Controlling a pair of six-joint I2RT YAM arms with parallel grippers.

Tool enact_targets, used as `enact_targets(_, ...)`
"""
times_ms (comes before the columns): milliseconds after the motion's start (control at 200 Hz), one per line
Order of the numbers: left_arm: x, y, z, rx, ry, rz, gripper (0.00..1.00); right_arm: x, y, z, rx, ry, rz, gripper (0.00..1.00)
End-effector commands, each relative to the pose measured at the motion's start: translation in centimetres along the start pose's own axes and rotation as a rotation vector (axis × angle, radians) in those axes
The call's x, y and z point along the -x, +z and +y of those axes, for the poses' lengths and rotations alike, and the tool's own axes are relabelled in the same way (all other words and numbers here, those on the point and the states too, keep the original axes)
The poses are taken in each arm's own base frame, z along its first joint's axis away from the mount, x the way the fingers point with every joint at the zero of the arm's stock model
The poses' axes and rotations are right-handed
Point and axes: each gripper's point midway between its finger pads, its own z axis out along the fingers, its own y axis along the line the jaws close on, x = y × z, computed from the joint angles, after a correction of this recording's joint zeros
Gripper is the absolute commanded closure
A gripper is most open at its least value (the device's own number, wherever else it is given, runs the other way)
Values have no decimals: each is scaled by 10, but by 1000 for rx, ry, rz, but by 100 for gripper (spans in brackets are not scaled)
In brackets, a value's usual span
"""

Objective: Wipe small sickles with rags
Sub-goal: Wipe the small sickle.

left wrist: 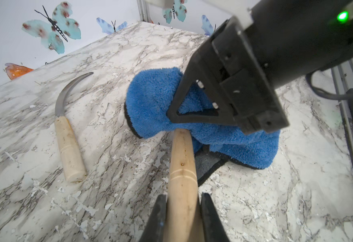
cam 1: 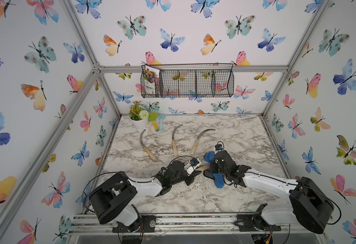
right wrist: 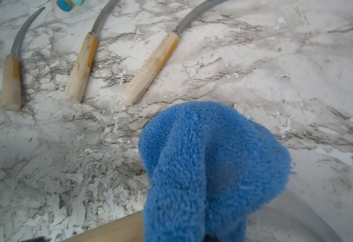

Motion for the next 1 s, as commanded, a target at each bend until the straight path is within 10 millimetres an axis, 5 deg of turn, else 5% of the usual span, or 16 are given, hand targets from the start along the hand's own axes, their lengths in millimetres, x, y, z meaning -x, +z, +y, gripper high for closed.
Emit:
enact_targets(0, 24, -3, -5, -24, 26, -82, 100, -6, -9, 58, 174, -67, 26, 98)
enact_targets(120, 24, -3, -4, -20, 27, -84, 100, -8, -18, 83, 284, -88, 21, 97)
enact_targets(230, 25, -3, -4, -22, 27, -83, 100, -9, -18, 79, 275, -94, 8, 98)
enact_targets(711, 25, -5, -6, -27, 28, -88, 100, -22, 14, -39, -43, 43, 57, 97)
enact_targets(826, 25, -5, -5, -25, 27, -87, 100, -20, 15, -33, -30, 43, 86, 97)
enact_targets(996, 26, -4, -5, -25, 28, -89, 100, -15, 6, 15, 112, -6, 74, 97)
